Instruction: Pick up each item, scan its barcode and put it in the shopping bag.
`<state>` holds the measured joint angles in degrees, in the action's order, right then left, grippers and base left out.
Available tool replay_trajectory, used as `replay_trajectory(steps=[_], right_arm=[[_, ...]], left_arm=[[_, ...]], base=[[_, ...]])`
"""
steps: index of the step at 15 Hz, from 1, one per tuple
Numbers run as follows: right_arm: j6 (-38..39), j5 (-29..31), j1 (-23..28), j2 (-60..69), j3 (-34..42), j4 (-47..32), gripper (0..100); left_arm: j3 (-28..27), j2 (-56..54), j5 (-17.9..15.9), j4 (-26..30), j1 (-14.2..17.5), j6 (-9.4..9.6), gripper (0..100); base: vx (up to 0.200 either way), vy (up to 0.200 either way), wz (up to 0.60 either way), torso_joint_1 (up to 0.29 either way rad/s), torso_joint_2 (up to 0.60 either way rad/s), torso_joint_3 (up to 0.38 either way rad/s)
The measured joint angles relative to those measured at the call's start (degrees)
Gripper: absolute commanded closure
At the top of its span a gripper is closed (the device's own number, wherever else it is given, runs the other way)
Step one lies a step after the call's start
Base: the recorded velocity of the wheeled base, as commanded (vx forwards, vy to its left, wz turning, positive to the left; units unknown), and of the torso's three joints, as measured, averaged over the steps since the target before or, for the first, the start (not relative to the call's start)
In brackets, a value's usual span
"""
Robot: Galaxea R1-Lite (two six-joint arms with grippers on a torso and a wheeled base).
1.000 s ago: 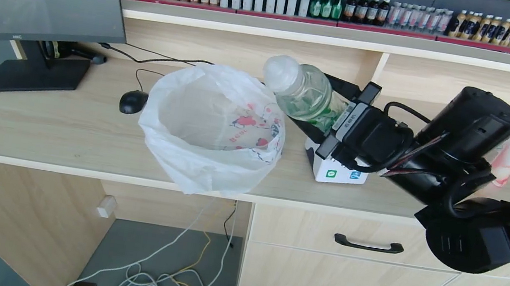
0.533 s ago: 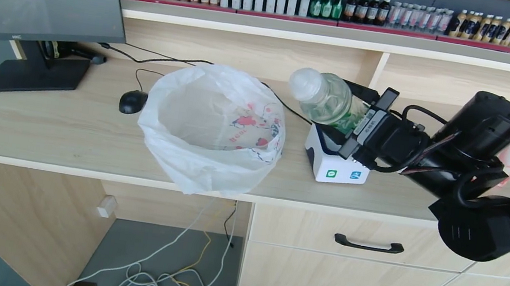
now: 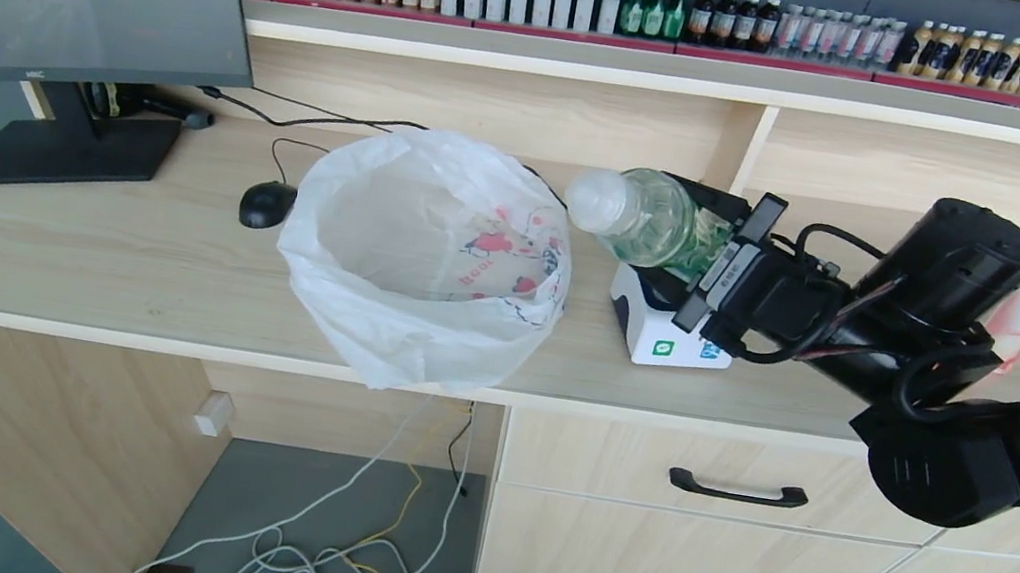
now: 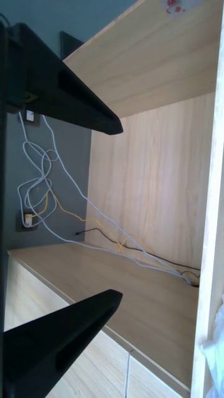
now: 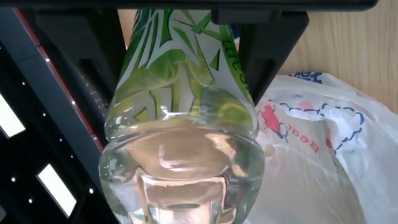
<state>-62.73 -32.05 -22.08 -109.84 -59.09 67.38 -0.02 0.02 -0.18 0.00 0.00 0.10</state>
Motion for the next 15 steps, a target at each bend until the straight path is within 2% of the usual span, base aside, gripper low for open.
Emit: replay_trajectory(steps=[15], right_arm=[[2.1,0.9,-1.4,0.5,-0.7,-0.1,100]], left_arm=[[0.0,0.0,0.0,0.0,0.0,0.0,0]], base=[[0.0,0.0,0.0,0.0,0.0,0.0]])
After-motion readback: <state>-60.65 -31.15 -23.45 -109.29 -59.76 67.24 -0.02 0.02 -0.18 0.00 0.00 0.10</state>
